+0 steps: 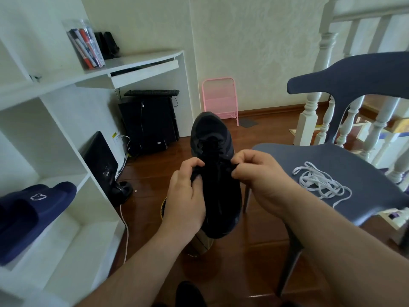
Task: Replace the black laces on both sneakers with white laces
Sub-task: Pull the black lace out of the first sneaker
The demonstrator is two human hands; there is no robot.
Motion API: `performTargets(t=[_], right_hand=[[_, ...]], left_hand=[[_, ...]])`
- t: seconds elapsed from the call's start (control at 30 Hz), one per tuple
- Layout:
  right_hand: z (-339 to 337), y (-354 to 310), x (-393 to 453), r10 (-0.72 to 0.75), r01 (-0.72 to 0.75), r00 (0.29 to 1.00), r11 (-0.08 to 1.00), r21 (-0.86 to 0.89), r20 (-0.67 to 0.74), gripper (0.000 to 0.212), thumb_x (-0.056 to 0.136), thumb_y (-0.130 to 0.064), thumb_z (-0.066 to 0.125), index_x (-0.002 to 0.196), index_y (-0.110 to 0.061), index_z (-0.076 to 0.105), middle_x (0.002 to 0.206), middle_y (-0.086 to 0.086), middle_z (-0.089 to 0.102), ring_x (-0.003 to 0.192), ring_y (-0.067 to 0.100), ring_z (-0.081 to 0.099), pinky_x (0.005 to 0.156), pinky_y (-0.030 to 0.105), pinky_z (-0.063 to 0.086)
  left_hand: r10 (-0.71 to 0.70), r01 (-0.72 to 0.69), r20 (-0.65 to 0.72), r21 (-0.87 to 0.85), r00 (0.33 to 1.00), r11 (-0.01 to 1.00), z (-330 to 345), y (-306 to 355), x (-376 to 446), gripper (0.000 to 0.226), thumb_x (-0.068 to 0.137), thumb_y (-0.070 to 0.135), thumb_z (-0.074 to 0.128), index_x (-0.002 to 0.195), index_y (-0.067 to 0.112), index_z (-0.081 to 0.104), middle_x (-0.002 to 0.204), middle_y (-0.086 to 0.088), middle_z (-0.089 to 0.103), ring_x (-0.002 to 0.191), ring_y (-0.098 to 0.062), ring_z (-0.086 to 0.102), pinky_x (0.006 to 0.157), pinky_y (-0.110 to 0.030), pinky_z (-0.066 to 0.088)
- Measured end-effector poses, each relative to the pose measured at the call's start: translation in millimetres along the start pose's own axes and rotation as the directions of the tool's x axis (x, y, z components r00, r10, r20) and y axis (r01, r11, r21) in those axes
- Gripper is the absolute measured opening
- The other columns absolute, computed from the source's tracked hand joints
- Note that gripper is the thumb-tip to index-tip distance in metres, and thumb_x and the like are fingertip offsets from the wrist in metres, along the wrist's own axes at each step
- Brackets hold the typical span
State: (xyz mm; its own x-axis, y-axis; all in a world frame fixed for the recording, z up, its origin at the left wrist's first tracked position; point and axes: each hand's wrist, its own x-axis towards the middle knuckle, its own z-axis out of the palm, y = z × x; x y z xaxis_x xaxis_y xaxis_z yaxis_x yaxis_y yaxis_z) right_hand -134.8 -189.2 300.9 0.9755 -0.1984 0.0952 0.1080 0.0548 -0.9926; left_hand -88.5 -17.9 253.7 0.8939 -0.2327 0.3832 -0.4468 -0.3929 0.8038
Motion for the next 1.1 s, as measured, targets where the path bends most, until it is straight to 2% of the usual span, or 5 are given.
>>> performTargets(t=[0.23, 0.4, 0.77, 1.0, 1.1], right_hand=[[-20, 10, 0, -0.086, 0.091, 0.996, 0.861, -0.501, 0.033, 0.033, 0.095, -0.038, 0.071, 0.071, -0.017, 0.066, 0.074, 0.007, 0.063, 0.073, 0.021, 0.063, 0.074, 0.039, 0.051], [-20, -11, 12, 0.251, -0.016, 0.902, 0.832, 0.554, -0.35, 0.048, 0.105, -0.054, 0.048, 0.069, -0.023, 0.054, 0.065, -0.004, 0.055, 0.064, 0.017, 0.055, 0.069, 0.035, 0.048], [-70, -1, 14, 0.505, -0.204, 0.807, 0.725, 0.658, -0.307, 0.02, 0.104, -0.031, 0.051, 0.092, -0.02, 0.063, 0.055, -0.006, 0.035, 0.06, 0.016, 0.044, 0.077, 0.035, 0.043], [-64, 16, 10, 0.183, -0.355, 0.913, 0.799, -0.486, -0.366, 0.067, 0.091, -0.054, 0.069, 0.144, -0.024, 0.041, 0.117, 0.006, 0.058, 0.107, 0.031, 0.062, 0.087, 0.047, 0.054], [-46, 5, 2, -0.143, -0.162, 0.933, 0.651, -0.742, -0.329, 0.043, 0.091, -0.061, 0.062, 0.097, -0.019, 0.055, 0.09, -0.002, 0.058, 0.08, 0.019, 0.058, 0.068, 0.035, 0.043]], left_hand=[[0.034, -0.039, 0.058, 0.087, 0.998, 0.995, 3, 2, -5, 0.027, 0.11, 0.026, 0.044, 0.121, 0.051, 0.043, 0.116, 0.015, 0.049, 0.106, 0.008, 0.05, 0.083, -0.012, 0.042], [-0.107, 0.107, 0.056, 0.001, 0.993, 0.994, 5, -10, 5, 0.024, 0.112, 0.028, 0.042, 0.117, 0.052, 0.041, 0.116, 0.003, 0.06, 0.103, -0.012, 0.06, 0.079, -0.031, 0.048], [-0.241, 0.248, 0.068, -0.152, 0.968, 0.957, 3, -7, 6, 0.029, 0.112, 0.031, 0.043, 0.11, 0.06, 0.048, 0.12, 0.007, 0.059, 0.109, -0.013, 0.058, 0.094, -0.043, 0.054], [-0.306, 0.313, 0.068, -0.246, 0.95, 0.917, 4, -6, 7, 0.032, 0.111, 0.031, 0.043, 0.112, 0.062, 0.049, 0.125, 0.003, 0.057, 0.112, -0.018, 0.059, 0.094, -0.043, 0.055], [-0.316, 0.322, 0.068, -0.251, 0.946, 0.913, 6, -3, 5, 0.034, 0.11, 0.028, 0.045, 0.112, 0.062, 0.047, 0.126, 0.001, 0.056, 0.11, -0.018, 0.06, 0.091, -0.041, 0.055]])
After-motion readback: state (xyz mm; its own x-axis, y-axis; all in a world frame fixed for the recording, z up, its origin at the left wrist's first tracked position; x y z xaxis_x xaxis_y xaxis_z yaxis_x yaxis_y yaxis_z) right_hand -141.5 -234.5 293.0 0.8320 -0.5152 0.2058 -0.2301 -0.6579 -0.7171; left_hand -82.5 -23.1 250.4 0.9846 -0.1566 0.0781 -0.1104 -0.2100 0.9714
